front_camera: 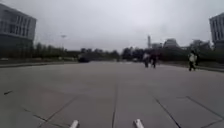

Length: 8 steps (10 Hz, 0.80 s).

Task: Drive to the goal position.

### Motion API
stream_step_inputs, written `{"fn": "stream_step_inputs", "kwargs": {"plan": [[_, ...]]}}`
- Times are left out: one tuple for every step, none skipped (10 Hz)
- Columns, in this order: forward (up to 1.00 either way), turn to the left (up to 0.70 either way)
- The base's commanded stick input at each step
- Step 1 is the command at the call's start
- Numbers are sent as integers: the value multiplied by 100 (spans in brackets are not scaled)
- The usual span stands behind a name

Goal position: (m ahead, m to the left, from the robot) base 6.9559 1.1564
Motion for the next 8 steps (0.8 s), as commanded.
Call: {"fn": "stream_step_inputs", "kwargs": {"plan": [[100, -40], [100, -36], [100, -9], [100, 0], [100, -9], [100, -22], [100, -40], [100, -40]]}}
